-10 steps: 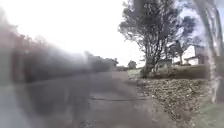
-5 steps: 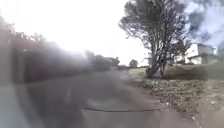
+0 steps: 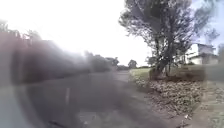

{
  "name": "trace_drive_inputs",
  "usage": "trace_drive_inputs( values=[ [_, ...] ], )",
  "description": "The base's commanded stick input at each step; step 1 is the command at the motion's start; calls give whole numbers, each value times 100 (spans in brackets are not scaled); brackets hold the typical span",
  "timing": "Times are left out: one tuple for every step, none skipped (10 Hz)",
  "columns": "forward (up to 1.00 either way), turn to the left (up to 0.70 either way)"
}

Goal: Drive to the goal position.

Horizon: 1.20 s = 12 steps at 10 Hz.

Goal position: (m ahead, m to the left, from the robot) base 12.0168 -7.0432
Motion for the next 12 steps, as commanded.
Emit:
trace_drive_inputs(
  values=[
    [100, 0],
    [100, 0],
    [100, 0],
    [100, 0],
    [100, 0],
    [100, 0],
    [100, 0],
    [100, 0],
    [100, 0],
    [100, 0],
    [100, 0],
    [100, 0]
  ],
)
